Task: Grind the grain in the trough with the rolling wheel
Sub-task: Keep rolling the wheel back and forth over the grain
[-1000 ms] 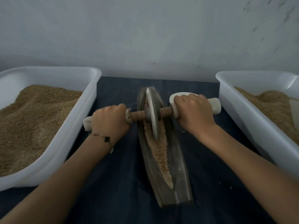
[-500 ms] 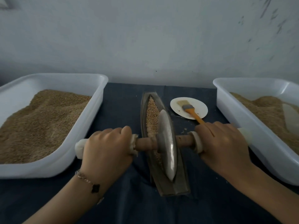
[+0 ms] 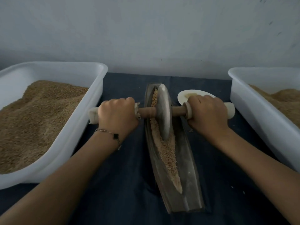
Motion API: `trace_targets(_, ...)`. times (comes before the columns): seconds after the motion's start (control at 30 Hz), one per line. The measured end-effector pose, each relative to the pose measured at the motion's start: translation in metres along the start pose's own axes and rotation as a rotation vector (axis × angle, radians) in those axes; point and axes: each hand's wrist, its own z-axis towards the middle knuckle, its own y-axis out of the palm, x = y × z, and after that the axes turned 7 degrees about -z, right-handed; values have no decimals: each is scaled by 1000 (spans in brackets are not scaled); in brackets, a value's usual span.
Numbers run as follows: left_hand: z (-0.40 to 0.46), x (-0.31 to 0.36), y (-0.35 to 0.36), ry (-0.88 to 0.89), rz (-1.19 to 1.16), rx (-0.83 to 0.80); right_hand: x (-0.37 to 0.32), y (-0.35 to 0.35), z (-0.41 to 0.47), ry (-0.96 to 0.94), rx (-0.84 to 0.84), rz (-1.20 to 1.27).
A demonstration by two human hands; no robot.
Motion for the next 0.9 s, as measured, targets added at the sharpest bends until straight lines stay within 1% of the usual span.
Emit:
trace_targets(0.07,-2,-1,2,-34,-25,-11,0,2,2,-10,2,-15)
trace_targets(0.17,-12,0,-1,-34,-52,-30,-3,-3,-3,-23,9,-26)
trace_targets(0.27,-20,4,-12,-19,-4,-75,-6,-14,-14,5,-12,-10)
trace_targets(0.37,-33,10,-27,26,13,-73,-8,-28,-35,23,-15,42)
trace_targets(0.47,-53,12,-46,114,3,-48,-8,-47,-59,1,28,57)
trace_targets(0.53,-65,13,-60,177,-44,-29,-7,-60,-70,-34,54,74)
trace_targets(0.63,-78,13,-68,185,-115,-3,-5,-72,-75,-77,110,58)
trace_targets(0.77,-73,11,-59,136,-139,-7,-8,-62,-65,-80,143,32)
trace_targets(0.9,-50,12,-42,133,-105,61,-4,-35,-60,-14,84,37)
